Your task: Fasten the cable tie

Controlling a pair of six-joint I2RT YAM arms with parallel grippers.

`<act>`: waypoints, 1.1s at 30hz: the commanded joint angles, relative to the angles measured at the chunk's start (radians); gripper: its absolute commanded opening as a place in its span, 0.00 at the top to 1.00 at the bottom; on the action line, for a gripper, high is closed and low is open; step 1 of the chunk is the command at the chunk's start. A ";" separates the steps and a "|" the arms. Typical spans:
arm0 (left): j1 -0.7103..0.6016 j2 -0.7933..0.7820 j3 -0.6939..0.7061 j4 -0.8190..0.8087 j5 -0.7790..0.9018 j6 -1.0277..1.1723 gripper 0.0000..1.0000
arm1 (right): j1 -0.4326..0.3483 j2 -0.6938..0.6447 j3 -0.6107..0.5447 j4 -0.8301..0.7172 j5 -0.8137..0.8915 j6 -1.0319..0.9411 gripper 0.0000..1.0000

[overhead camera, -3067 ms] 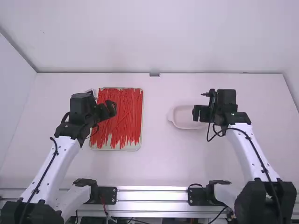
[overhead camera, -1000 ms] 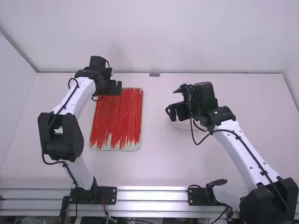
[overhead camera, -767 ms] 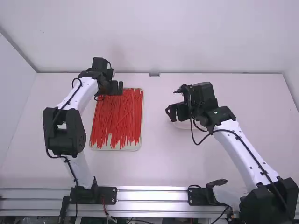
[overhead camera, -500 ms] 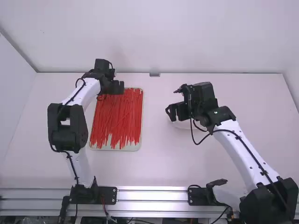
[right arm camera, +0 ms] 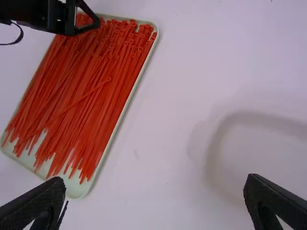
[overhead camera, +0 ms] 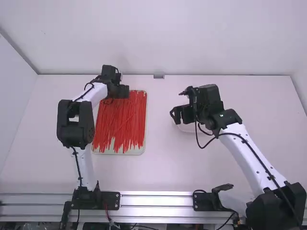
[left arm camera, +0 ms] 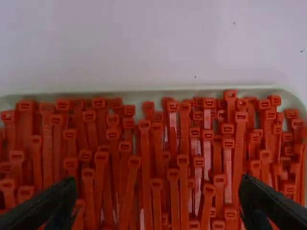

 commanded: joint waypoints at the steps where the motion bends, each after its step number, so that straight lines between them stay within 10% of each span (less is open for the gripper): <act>1: -0.008 0.018 0.007 0.019 0.012 0.010 0.15 | -0.002 0.000 0.032 -0.008 -0.005 0.014 0.01; 33: -0.014 0.080 -0.029 0.121 0.011 -0.023 0.45 | 0.010 0.000 0.032 0.031 -0.003 0.014 0.01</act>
